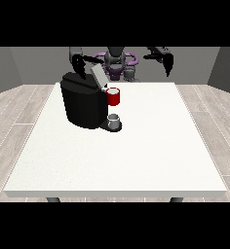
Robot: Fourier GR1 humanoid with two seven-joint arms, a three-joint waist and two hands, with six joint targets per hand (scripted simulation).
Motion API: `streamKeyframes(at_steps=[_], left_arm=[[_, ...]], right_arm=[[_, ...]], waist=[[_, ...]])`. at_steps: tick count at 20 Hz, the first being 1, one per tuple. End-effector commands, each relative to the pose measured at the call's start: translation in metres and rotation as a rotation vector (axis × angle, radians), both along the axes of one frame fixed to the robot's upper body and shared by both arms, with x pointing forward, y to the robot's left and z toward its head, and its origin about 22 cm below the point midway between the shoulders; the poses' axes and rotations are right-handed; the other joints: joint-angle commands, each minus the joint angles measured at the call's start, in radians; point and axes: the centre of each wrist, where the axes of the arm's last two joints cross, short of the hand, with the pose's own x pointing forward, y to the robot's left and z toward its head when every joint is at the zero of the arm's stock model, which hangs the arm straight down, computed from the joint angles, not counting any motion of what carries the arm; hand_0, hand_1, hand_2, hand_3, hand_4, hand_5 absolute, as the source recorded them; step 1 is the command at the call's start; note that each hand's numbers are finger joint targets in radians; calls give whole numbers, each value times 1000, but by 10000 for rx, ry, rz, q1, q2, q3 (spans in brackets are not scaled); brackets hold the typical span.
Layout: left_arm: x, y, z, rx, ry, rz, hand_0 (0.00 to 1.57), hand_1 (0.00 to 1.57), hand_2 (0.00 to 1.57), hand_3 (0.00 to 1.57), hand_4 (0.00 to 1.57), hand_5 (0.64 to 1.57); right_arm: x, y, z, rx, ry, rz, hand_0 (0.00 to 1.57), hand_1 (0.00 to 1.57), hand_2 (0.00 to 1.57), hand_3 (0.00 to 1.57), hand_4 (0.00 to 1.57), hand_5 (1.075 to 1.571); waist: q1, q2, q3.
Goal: Insert the coffee pod into the coffee machine and close the lid
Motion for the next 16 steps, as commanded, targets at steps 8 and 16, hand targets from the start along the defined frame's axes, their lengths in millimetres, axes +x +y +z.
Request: streamKeyframes(at_steps=[8, 16], left_arm=[[-11, 27, 10, 87, -529, 425, 0, 0, 0, 0, 0, 1571], [-10, 22, 19, 239, -878, 323, 0, 0, 0, 0, 0, 1571]], right_arm=[[21, 29, 7, -567, -463, 507, 0, 0, 0, 0, 0, 1571], [38, 19, 27, -554, -710, 716, 0, 0, 0, 0, 0, 1571]], waist=[[-186, 613, 1], [-29, 998, 2]])
